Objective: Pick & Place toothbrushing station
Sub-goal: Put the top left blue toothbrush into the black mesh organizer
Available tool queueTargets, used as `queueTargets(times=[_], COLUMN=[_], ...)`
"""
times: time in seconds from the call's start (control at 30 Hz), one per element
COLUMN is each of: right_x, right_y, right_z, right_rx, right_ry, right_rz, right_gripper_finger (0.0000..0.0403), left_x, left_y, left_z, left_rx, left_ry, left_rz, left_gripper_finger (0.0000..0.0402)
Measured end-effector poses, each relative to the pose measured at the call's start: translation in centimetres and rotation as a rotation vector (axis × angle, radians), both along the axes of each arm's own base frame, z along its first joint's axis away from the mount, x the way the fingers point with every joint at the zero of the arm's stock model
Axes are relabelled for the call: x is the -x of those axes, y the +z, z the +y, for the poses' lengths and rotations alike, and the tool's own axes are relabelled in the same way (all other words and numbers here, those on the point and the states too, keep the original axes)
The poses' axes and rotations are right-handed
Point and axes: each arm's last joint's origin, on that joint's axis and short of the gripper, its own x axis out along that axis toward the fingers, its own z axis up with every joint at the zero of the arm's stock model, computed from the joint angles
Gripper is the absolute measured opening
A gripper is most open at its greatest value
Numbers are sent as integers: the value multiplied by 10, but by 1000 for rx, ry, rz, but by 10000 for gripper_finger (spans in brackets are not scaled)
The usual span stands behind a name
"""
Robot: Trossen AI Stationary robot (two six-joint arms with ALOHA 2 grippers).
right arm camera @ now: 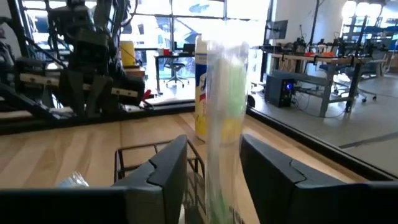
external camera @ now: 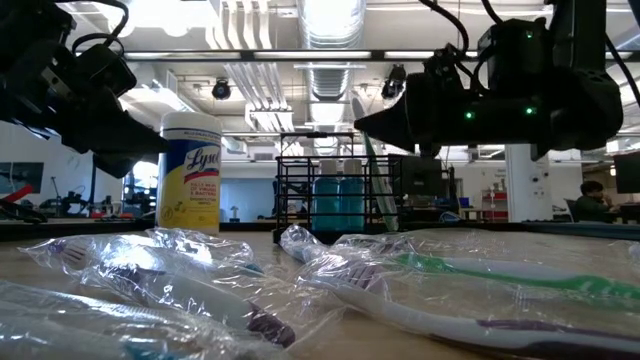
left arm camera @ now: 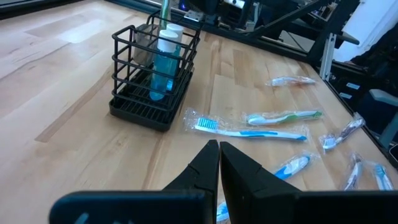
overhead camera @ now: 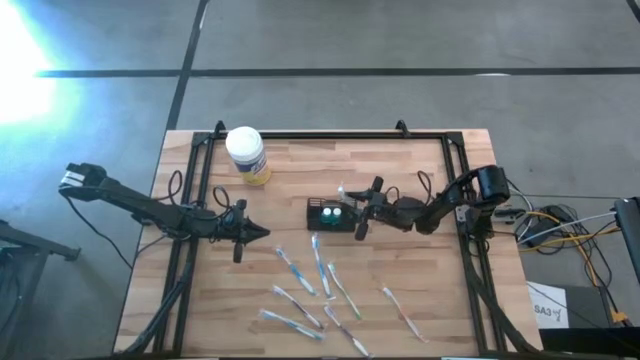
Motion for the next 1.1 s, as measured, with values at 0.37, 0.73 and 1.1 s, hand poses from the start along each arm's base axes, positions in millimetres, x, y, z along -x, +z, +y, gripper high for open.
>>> queueTargets(times=[0.37,0.73,1.1], right_x=[22,98,139], right_y=[46,78,49], right_z=[14,27,25], right_rx=[38,37,-13], right_ry=[56,147,155], right_rz=[-79,-131,-73], right_gripper_finger=[166,138,80], left_x=[0,0,0], left_y=[0,1,1], left_z=[0,0,0], left_rx=[14,48,68], left_ry=[4,11,16], left_rz=[-5,-8,-8], left_gripper_finger=[19,19,19])
